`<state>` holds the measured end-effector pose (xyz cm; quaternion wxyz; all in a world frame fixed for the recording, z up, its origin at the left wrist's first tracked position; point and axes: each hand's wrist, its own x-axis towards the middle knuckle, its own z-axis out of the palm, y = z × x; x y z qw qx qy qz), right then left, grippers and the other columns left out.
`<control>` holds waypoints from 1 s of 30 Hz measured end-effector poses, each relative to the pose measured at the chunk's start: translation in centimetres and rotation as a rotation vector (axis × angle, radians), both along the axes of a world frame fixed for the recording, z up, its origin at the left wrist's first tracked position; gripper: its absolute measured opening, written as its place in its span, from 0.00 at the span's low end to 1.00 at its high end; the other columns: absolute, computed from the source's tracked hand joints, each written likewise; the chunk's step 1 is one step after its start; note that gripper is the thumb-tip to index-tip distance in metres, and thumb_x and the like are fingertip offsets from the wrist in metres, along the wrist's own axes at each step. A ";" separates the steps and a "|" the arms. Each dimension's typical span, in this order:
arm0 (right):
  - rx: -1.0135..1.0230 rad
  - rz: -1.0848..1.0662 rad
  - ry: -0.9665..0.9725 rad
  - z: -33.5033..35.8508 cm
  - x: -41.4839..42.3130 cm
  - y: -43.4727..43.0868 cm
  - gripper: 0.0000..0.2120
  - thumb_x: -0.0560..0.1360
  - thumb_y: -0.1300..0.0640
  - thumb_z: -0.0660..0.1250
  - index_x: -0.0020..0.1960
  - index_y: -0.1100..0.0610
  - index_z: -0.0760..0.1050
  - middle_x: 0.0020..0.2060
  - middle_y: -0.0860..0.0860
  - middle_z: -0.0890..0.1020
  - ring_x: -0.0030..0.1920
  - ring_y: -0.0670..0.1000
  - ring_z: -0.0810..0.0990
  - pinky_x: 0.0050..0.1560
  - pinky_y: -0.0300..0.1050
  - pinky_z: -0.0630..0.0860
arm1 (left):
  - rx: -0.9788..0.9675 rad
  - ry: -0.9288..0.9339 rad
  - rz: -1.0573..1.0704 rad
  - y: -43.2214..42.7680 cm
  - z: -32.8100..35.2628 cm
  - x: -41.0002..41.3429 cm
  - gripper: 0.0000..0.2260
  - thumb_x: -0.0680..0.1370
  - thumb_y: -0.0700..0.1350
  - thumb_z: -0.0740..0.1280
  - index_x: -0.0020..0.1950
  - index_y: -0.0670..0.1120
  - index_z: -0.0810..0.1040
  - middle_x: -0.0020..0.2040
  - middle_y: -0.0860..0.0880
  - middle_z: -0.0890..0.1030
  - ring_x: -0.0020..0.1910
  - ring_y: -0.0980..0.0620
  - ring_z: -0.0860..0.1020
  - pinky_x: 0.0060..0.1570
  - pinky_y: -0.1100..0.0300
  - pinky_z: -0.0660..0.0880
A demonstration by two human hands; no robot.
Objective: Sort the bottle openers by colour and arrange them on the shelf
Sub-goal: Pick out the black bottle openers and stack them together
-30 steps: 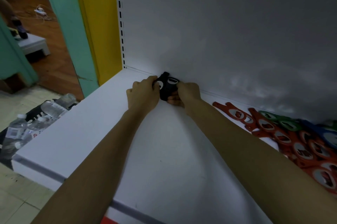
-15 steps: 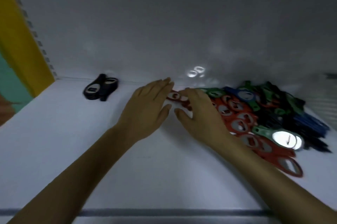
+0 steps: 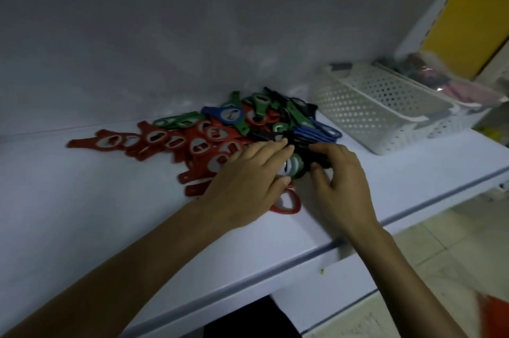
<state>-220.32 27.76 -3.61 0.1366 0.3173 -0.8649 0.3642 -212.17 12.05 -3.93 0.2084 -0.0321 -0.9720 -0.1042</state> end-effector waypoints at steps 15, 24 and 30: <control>0.230 0.047 -0.062 -0.7 -3.9 -0.1 0.26 0.70 0.56 0.70 0.67 0.54 0.71 0.61 0.51 0.74 0.60 0.54 0.71 0.59 0.49 0.69 | -0.012 0.082 -0.008 -1.6 -0.6 -1.2 0.09 0.74 0.47 0.64 0.49 0.44 0.79 0.49 0.48 0.80 0.50 0.47 0.76 0.49 0.52 0.75; 0.179 0.043 0.250 -1.0 -3.2 -0.5 0.12 0.73 0.57 0.71 0.56 0.57 0.82 0.51 0.54 0.82 0.52 0.58 0.79 0.52 0.55 0.74 | 0.070 0.112 0.044 -2.1 -1.0 -1.0 0.09 0.71 0.44 0.72 0.49 0.45 0.80 0.57 0.46 0.77 0.54 0.45 0.75 0.51 0.50 0.75; 0.329 0.109 0.274 -0.9 -2.8 -1.1 0.17 0.74 0.49 0.70 0.61 0.53 0.79 0.58 0.52 0.79 0.58 0.55 0.77 0.59 0.53 0.70 | 0.162 0.120 0.071 -2.3 -1.0 -0.9 0.09 0.71 0.46 0.69 0.50 0.45 0.78 0.50 0.49 0.80 0.51 0.46 0.76 0.50 0.49 0.75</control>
